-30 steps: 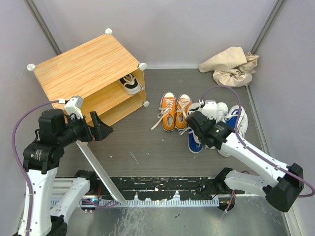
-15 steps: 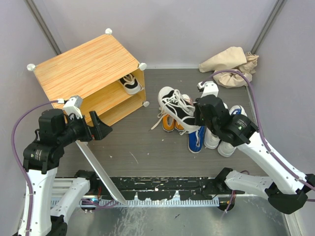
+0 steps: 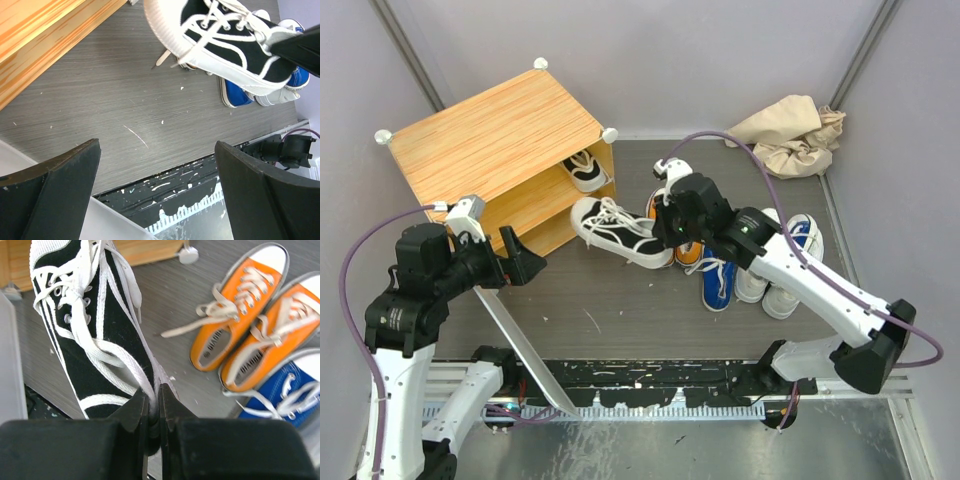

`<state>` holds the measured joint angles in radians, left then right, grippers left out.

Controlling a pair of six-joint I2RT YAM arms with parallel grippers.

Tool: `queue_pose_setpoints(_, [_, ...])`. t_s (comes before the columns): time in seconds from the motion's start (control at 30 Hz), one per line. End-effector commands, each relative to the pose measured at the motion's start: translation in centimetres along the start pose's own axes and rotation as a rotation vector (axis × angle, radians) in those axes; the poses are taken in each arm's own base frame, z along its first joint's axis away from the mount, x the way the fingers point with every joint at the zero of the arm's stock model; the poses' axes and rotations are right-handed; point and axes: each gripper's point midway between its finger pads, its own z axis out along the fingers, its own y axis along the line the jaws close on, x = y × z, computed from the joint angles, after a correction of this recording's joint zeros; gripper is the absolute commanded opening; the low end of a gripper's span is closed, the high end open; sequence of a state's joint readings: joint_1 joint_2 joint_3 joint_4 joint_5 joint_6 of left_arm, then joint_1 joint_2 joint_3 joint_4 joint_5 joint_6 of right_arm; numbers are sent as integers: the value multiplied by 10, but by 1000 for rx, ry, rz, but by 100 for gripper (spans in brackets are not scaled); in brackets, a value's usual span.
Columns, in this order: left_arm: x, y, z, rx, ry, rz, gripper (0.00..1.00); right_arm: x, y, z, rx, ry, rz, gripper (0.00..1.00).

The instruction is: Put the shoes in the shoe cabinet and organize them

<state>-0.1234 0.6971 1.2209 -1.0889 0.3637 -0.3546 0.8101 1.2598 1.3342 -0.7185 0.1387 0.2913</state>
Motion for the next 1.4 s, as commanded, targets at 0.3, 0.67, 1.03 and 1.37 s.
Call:
queue_pose_setpoints(0.3, [-17,-18,-4,81,-52,38,98,-134,77,43,-256,-338,42,1])
queue_pose_setpoints(0.67, [-15,-20,-3,92,-39,39,98,-164,113,101,-327,-392,122,1])
queue_pose_setpoints(1.03, [-11,-19,-3,92,-32,37,98,-182,135,142,-292,-482,209,1])
queue_pose_setpoints(1.37, [-6,-19,-3,98,-17,35,98,-189,125,194,-159,-522,262,1])
